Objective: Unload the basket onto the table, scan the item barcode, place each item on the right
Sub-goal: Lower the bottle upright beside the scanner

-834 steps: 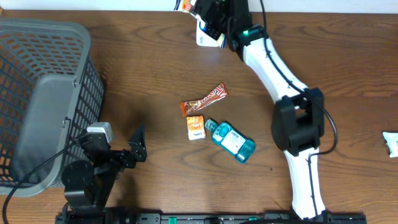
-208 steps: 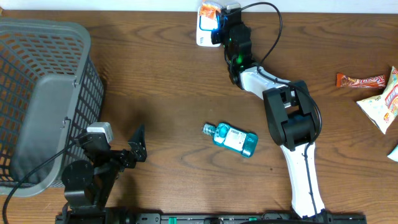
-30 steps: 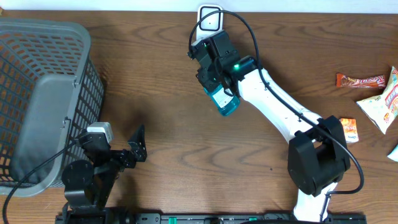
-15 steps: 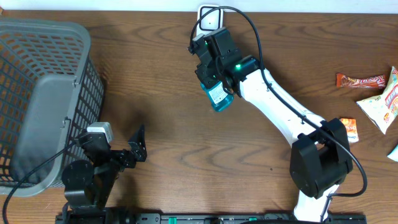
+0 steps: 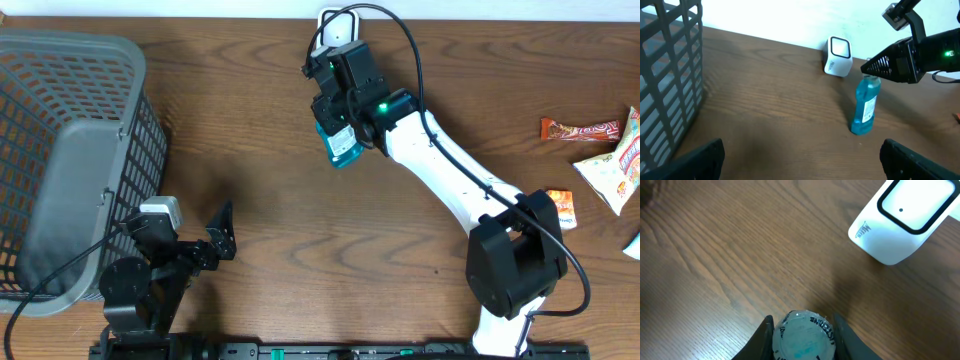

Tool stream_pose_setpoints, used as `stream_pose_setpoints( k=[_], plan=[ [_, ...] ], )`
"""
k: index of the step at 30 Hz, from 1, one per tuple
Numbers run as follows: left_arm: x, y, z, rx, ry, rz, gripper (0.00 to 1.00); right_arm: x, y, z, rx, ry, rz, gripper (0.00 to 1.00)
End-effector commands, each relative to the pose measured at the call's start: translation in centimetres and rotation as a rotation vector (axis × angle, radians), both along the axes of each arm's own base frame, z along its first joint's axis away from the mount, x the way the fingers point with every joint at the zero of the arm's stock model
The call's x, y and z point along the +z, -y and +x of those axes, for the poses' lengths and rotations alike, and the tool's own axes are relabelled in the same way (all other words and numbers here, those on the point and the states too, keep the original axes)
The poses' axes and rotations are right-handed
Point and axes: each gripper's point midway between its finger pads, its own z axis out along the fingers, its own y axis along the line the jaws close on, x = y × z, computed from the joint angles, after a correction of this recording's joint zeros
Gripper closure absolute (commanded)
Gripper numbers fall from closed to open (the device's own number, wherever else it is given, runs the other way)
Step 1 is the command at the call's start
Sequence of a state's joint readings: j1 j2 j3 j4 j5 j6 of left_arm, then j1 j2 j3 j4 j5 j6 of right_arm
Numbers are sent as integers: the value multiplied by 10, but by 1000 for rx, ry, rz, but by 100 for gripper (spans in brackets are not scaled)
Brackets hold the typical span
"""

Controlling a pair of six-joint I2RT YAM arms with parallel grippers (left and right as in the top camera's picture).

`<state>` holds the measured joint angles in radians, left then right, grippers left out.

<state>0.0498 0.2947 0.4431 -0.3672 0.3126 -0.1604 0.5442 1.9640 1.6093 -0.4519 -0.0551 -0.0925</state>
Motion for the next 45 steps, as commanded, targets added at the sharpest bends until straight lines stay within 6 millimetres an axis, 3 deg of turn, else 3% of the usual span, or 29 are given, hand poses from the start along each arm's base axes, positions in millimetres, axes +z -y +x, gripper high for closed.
stream_pose_setpoints(
  k=[1, 17, 27, 30, 37, 40, 43, 45],
  plan=[
    [0, 2, 0, -10, 2, -5, 1, 41, 1, 8, -22, 72, 58, 78],
    [0, 2, 0, -10, 2, -5, 1, 56, -5, 18, -21, 140, 100, 75],
    [0, 2, 0, -10, 2, -5, 1, 53, -4, 17, -21, 129, 93, 70],
    [0, 2, 0, -10, 2, -5, 1, 53, -4, 16, -20, 127, 91, 53],
    [0, 2, 0, -10, 2, -5, 1, 58, -5, 18, -20, 145, 102, 29],
    [0, 2, 0, -10, 2, -5, 1, 70, -3, 15, -6, 166, 102, 12],
    [0, 2, 0, -10, 2, -5, 1, 85, 0, 2, 113, 204, 50, 1],
    [0, 2, 0, -10, 2, -5, 1, 90, 0, -12, 247, 229, 4, 1]
  ],
)
